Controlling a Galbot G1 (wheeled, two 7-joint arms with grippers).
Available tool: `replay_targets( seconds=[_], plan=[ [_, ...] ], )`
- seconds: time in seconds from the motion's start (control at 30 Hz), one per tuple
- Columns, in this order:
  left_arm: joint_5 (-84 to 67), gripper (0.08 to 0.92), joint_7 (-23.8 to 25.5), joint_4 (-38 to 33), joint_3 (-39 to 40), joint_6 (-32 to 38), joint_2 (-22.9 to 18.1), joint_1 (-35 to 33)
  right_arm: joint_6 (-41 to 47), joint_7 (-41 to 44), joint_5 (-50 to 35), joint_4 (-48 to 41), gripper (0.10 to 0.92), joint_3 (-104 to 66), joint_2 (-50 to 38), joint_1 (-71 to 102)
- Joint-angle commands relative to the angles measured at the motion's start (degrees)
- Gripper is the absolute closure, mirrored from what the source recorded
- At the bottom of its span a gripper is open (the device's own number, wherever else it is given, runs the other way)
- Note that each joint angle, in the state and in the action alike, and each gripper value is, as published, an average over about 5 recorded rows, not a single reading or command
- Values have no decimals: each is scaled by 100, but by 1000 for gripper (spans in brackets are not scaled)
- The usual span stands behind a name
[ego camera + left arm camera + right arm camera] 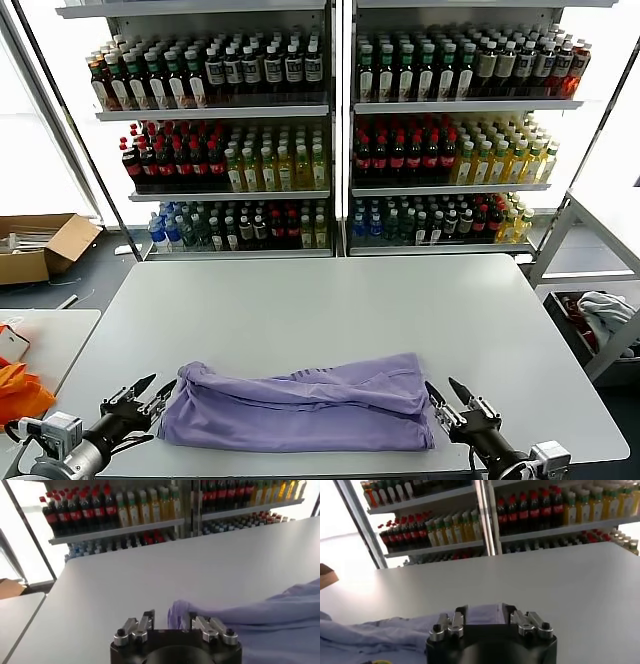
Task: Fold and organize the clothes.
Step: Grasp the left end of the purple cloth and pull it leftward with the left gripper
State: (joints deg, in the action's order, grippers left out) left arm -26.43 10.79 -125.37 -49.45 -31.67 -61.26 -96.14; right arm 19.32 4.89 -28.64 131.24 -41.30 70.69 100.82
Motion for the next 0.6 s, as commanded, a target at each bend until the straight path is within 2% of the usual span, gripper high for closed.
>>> replay_targets(
  seconds=[0.03,0.1,0.2,0.37,0.47,0.6],
  plan=[
    [-322,453,-1147,-54,803,165,-175,555,-635,-111,67,-64,324,-391,42,100],
    [-106,392,-1260,143,1057,243,-229,631,-681,-94,143,-126,261,-409,60,159],
    [215,305,-1315,364,1378,313,-358,708,-715,-74,221,-151,214,-387,94,240],
    [278,198,-1296,539,1617,270,-561,790,-711,-61,273,-143,203,-360,116,280],
    [270,203,-1284,700,1645,239,-583,848,-710,-49,287,-147,203,-362,104,291],
    [212,305,-1253,848,1565,201,-547,886,-713,-41,283,-142,202,-375,91,303]
  ],
)
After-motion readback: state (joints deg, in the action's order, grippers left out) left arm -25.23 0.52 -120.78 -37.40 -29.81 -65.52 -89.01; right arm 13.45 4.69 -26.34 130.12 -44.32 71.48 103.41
